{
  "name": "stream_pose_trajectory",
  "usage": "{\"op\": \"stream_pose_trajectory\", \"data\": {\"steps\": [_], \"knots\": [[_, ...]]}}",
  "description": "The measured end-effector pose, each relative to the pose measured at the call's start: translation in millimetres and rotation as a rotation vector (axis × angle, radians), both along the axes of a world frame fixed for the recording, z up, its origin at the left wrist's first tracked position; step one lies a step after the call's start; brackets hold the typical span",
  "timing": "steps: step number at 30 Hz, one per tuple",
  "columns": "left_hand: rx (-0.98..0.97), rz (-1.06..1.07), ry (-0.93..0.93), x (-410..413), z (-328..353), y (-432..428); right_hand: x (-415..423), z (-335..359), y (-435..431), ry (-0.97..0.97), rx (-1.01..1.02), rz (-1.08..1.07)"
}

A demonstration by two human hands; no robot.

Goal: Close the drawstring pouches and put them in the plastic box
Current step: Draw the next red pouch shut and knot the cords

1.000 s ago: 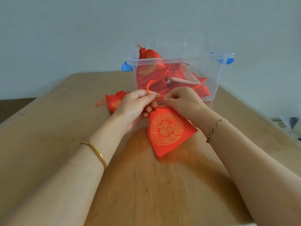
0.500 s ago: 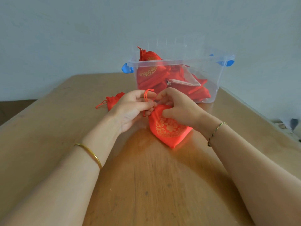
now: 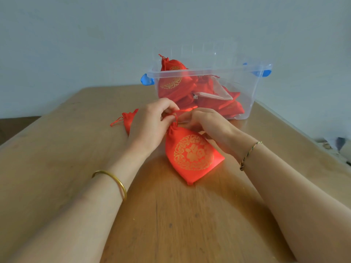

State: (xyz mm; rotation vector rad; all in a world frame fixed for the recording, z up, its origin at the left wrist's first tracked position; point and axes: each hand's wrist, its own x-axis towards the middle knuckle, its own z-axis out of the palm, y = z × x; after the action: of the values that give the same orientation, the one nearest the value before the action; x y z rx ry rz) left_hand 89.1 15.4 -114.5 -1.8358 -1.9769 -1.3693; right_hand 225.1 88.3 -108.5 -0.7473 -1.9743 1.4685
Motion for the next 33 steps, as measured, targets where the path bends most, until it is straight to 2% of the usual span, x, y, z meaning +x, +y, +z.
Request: {"op": "stream_pose_trajectory", "data": {"steps": [4,9,12,20,23,28,33], "knots": [[0.047,-0.112,-0.113,9.1,0.1,-0.5,-4.5,-3.6,-1.5,0.102,-0.04,-0.012],[0.103,-0.108,-0.065,9.2,-1.0,-0.4,-2.8,-4.7,-3.7,0.22,-0.199,0.078],[0.139,-0.091,-0.05,8.4,-1.7,0.1,-1.4,-3.5,-5.3,0.247,-0.313,0.149],[0.162,-0.149,-0.067,7.6,-3.7,3.3,1.2,-5.1,-2.8,0.23,-0.466,0.146],[0.091,-0.158,-0.143,7.1,-6.8,4.7,-0.1,-6.5,-1.0,0.203,-0.416,0.086],[-0.033,-0.201,-0.366,4.4,-7.7,5.3,-4.7,-8.5,-3.0,0.129,-0.211,-0.057],[-0.115,-0.168,-0.48,0.6,-12.7,6.0,-6.5,-10.3,-0.2,0.096,0.023,-0.205]]}}
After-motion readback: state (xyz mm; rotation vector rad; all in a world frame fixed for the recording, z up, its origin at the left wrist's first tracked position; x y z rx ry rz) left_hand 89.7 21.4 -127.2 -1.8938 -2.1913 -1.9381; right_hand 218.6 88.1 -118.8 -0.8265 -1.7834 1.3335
